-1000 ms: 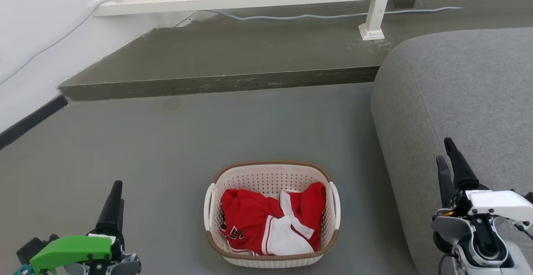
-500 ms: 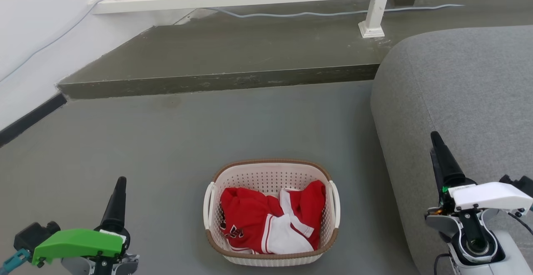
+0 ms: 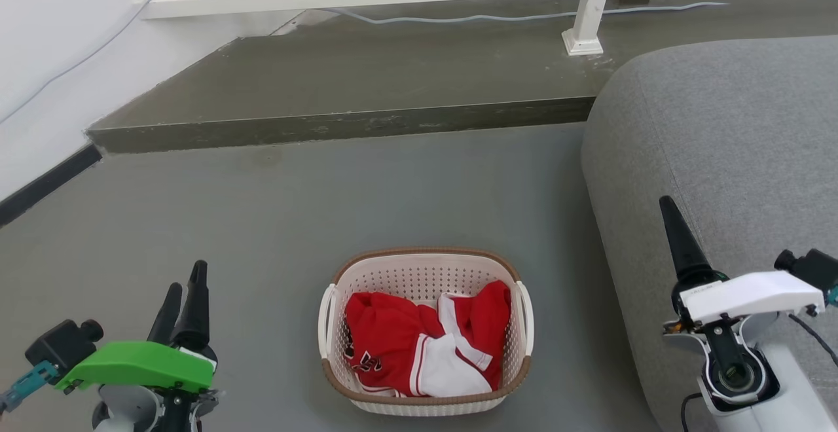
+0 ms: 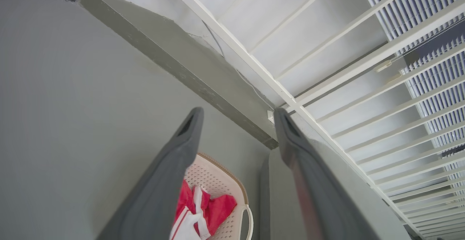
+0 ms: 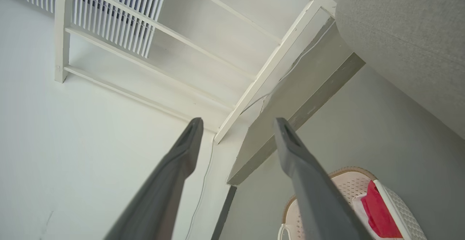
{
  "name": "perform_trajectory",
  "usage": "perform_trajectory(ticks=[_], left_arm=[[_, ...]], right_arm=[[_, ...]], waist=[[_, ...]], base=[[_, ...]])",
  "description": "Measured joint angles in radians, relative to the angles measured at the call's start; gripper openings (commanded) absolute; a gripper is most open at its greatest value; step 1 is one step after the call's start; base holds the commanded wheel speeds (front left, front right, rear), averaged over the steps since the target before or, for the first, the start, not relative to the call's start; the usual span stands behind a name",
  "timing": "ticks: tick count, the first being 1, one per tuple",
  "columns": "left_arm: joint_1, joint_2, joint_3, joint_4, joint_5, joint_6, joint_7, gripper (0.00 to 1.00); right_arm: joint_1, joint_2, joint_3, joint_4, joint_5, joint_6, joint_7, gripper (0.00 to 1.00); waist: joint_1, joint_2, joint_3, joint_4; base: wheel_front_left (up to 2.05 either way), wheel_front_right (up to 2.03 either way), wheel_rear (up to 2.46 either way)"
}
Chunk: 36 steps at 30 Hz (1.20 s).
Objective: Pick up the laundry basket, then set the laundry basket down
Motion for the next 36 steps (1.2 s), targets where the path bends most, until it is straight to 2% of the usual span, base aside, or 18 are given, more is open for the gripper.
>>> perform_trajectory(ticks=[16,36], left_arm=[[-0.009,-0.003,-0.034,-0.024,0.204,0.019,-0.051,1.00],[-0.029,-0.012,-0.060,-0.044,0.447,0.019,-0.116,1.00]], right_arm=[[-0.029,0.004,0.035,-0.012,-0.208,-0.026,-0.047,1.00],[-0.045,0.019,0.079,-0.016,-0.440,-0.026,-0.105,1.00]], waist=[[0.0000,0.0000,0.005,-0.003],[0.0000,0.0000,0.008,-0.005]], base=[[0.00,0.00,0.00],[0.00,0.00,0.00]])
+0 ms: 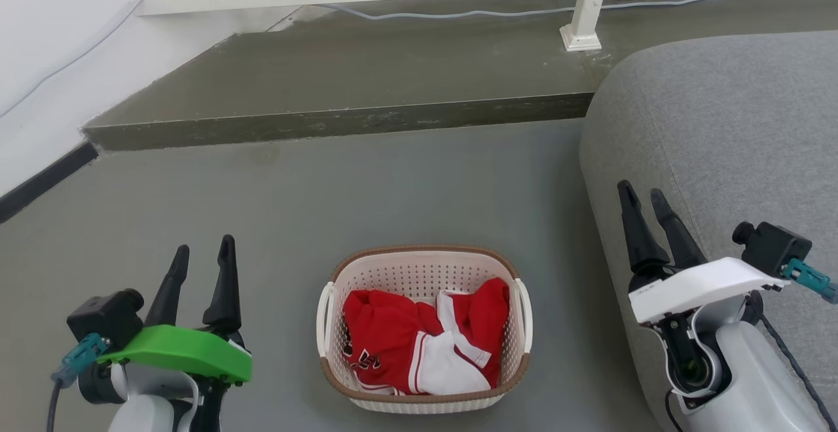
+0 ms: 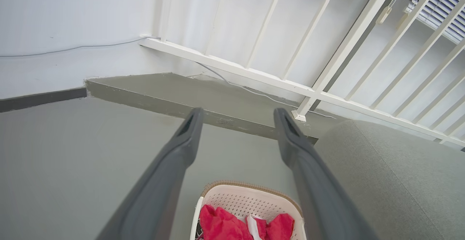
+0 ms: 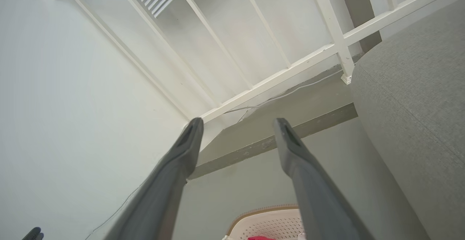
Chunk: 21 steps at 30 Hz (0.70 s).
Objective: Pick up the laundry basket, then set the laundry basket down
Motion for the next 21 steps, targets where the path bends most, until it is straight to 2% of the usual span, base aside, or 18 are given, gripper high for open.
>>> perform_trajectory(ticks=[21], left_arm=[[-0.016,-0.006,-0.012,-0.017,0.249,-0.001,-0.068,1.00]], right_arm=[[-0.021,-0.001,0.037,0.001,-0.263,-0.001,-0.066,1.00]], waist=[[0.0000,0.0000,0.000,-0.005]], base=[[0.00,0.00,0.00]])
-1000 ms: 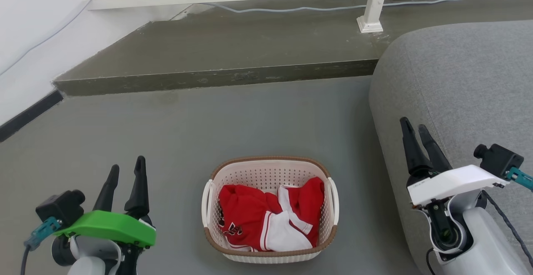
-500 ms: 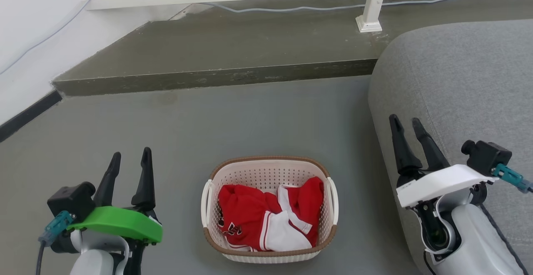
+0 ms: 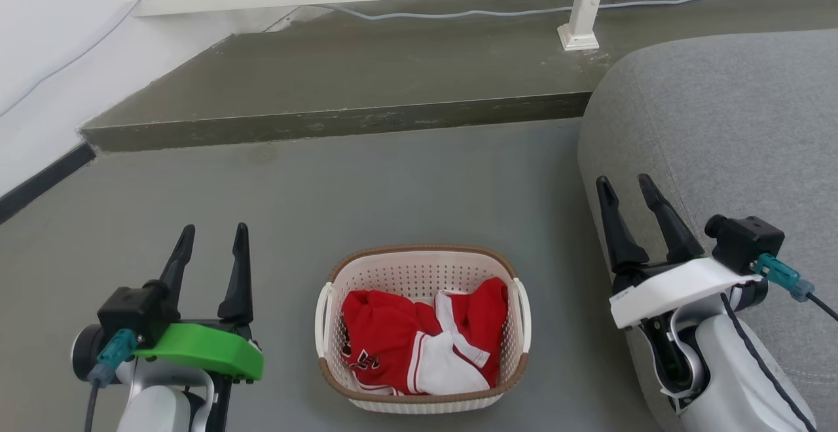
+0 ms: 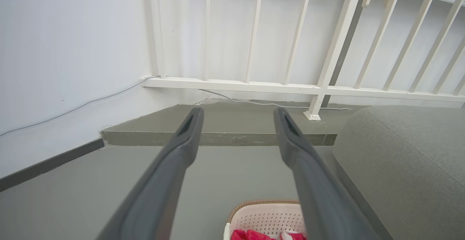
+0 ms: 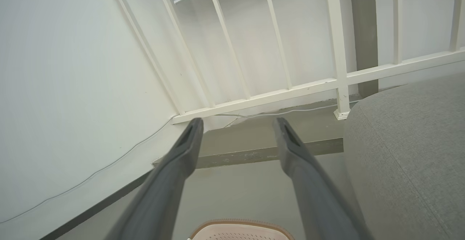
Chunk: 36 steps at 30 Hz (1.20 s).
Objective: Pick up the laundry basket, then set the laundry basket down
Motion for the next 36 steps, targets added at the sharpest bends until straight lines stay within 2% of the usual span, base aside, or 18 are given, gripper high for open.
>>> perform_trajectory(ticks=[5,36], left_arm=[[-0.001,-0.002,-0.004,-0.003,0.050,-0.001,-0.009,1.00],[-0.002,-0.020,0.020,-0.005,0.060,-0.019,-0.009,1.00]], right_arm=[[-0.004,0.000,0.002,0.001,-0.048,-0.007,-0.011,1.00],[-0.004,0.011,-0.022,0.045,-0.097,-0.009,-0.012,1.00]], waist=[[0.0000,0.0000,0.002,0.000],[0.0000,0.0000,0.033,-0.008]], base=[[0.00,0.00,0.00],[0.00,0.00,0.00]])
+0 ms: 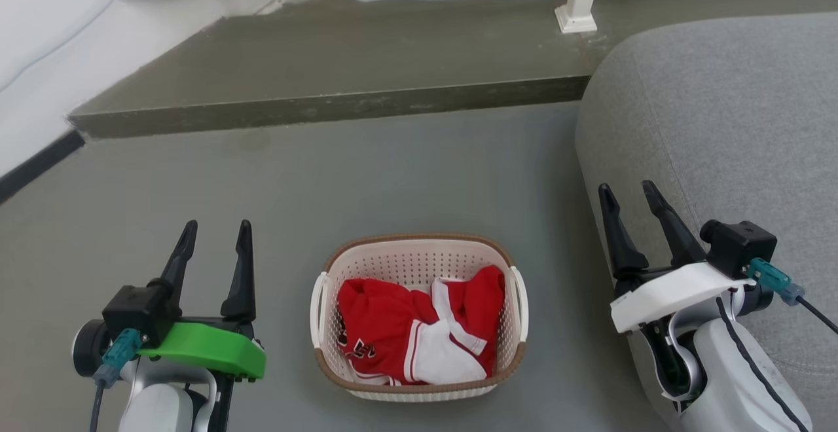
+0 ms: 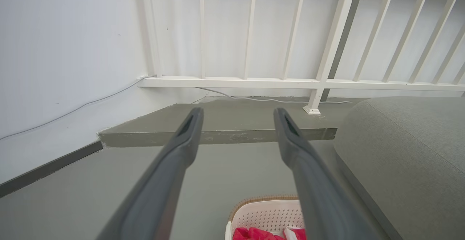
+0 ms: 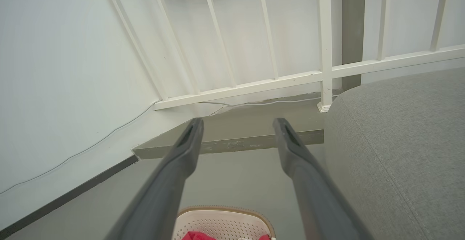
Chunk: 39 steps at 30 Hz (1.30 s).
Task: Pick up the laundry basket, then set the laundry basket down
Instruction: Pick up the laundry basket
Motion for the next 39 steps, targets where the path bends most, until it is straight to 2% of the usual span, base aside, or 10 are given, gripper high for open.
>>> perform_trajectory(ticks=[19,39], left_arm=[[-0.051,-0.002,0.016,0.004,0.000,-0.012,-0.002,1.00],[-0.213,-0.001,0.018,0.104,-0.005,-0.022,-0.003,1.00]], right_arm=[[-0.030,0.013,-0.032,0.038,-0.006,-0.009,0.000,1.00],[-0.178,0.025,-0.034,0.142,0.008,-0.006,-0.001,1.00]], waist=[[0.0000,0.0000,0.130,-0.027],[0.0000,0.0000,0.366,-0.054]], base=[[0.00,0.00,0.00],[0.00,0.00,0.00]])
